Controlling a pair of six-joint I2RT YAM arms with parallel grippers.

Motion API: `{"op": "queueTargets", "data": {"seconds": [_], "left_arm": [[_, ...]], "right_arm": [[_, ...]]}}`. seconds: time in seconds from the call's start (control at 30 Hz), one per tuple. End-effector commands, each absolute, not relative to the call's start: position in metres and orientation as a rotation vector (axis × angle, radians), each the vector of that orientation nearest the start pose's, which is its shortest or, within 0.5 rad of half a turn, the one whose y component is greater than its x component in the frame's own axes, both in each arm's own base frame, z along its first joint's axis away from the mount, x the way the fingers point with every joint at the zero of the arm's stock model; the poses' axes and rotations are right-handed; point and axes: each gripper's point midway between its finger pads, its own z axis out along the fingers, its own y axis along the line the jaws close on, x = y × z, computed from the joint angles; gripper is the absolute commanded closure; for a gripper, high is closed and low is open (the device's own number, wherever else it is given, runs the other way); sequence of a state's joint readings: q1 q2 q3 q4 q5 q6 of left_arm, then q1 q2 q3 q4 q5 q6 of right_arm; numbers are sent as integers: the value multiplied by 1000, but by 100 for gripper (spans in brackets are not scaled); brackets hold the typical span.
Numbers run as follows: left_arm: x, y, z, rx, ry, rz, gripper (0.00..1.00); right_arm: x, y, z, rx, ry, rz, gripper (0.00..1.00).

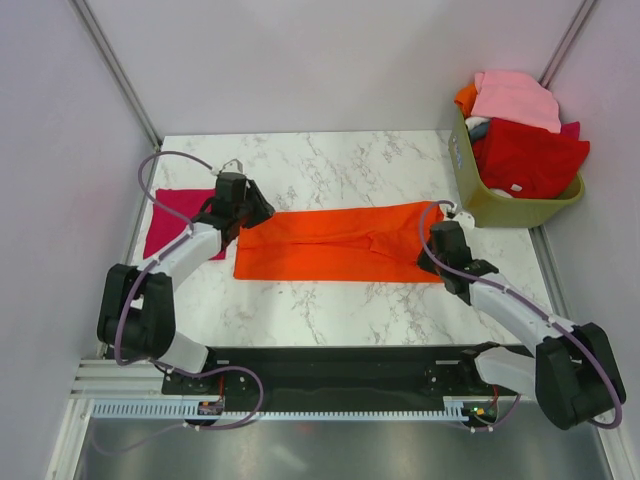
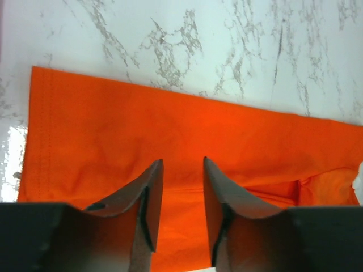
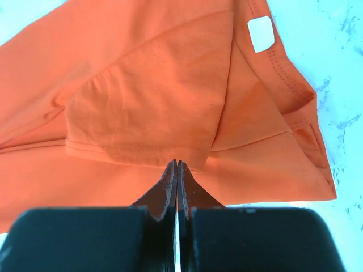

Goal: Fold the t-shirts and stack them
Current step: Fold the tshirt

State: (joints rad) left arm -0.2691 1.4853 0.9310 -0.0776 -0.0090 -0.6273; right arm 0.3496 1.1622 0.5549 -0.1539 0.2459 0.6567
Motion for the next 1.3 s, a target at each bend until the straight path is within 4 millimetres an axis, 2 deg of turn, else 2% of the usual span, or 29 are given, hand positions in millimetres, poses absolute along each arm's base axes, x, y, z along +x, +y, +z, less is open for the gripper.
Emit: {"op": "queueTargets", "data": {"seconds": [0.0, 0.03, 0.07, 0.1, 0.17, 0.2, 0.23, 0.27, 0.3, 0.4, 0.53, 0.7, 0.97, 1.07, 1.13, 1.17, 1.2, 1.27], "left_arm": [[415, -119, 130, -399, 2201, -396, 62], [418, -116, 123, -406, 2220, -377, 70], [420, -113, 121, -407, 2227, -358, 74], [424, -112, 122, -407, 2232, -347, 83], [430, -107, 112, -420, 2259, -315, 93], [436, -106, 116, -421, 2255, -308, 97], [437, -104, 112, -424, 2275, -295, 98], [439, -102, 100, -432, 2307, -275, 98], [446, -101, 104, -432, 2306, -269, 98], [450, -99, 86, -444, 2372, -231, 98], [450, -98, 68, -456, 2425, -201, 98], [441, -94, 42, -539, 2500, -160, 98], [423, -82, 7, -704, 2578, -76, 98], [405, -78, 1, -804, 2588, -53, 98], [395, -81, 0, -845, 2585, -66, 98], [389, -81, -1, -879, 2579, -62, 98], [378, -80, 1, -899, 2575, -52, 98], [357, -80, -5, -940, 2582, -39, 98]], "right_arm": [[291, 85, 74, 526, 2238, 233, 100], [289, 86, 75, 537, 2238, 248, 100], [286, 89, 72, 538, 2254, 266, 100], [282, 89, 70, 544, 2269, 270, 100], [278, 91, 65, 556, 2286, 282, 100], [276, 90, 63, 560, 2295, 277, 100], [275, 89, 60, 566, 2301, 268, 100], [275, 88, 58, 565, 2307, 259, 100], [274, 85, 54, 572, 2317, 234, 100], [275, 86, 46, 574, 2350, 218, 100], [277, 91, 40, 577, 2384, 219, 100], [277, 89, 24, 605, 2432, 170, 100], [293, 85, 18, 629, 2445, 113, 100], [312, 84, 23, 644, 2426, 114, 100], [321, 81, 16, 662, 2435, 91, 100], [332, 83, 21, 663, 2422, 97, 100], [335, 81, 11, 670, 2444, 72, 100], [350, 80, 6, 690, 2449, 57, 100]]}}
